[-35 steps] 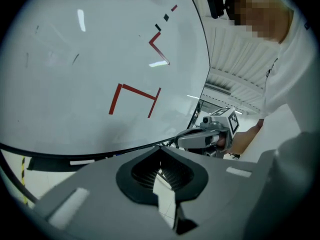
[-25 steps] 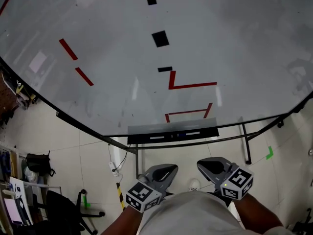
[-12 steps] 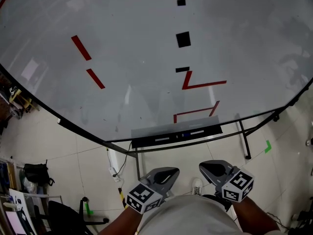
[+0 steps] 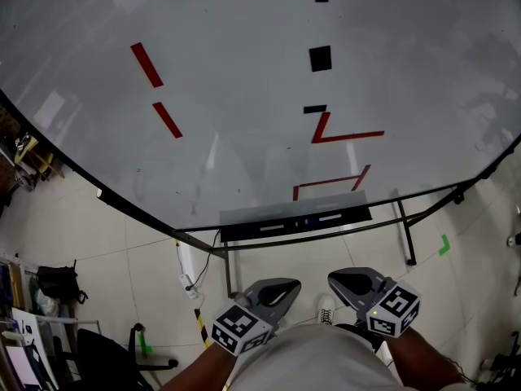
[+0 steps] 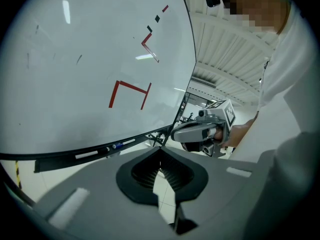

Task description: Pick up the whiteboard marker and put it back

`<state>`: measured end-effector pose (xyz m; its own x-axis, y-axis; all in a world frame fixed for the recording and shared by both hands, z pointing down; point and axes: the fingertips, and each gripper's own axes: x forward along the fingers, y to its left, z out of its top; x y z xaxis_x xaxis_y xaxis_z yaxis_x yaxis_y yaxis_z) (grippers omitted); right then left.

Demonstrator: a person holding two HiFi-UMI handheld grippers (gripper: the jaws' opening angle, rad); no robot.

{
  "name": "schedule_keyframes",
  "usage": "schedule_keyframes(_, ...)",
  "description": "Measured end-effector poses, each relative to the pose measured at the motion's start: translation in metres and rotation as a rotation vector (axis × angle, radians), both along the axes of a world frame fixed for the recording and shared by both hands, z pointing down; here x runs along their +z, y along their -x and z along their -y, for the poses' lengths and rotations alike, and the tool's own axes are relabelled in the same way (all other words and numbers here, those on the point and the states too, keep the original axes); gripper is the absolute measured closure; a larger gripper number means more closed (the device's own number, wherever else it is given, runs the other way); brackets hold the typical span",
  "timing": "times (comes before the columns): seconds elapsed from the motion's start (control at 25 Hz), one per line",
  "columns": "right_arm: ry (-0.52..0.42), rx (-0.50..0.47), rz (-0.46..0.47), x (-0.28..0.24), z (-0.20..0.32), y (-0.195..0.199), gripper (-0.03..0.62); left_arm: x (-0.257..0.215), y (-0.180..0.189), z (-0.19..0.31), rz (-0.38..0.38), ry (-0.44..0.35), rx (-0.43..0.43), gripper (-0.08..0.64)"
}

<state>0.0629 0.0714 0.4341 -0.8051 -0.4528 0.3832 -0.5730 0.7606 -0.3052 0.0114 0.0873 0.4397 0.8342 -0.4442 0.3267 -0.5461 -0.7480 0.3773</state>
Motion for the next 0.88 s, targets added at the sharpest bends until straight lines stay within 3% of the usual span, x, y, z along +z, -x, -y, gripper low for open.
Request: schedule_keyframes(0.88,0.035,-0.013,-0.009,0.0108,-0.0016,-0.0023,0.591,0.0019,-0.0021,0.0003,-0.008,0.007,-0.020,0.543)
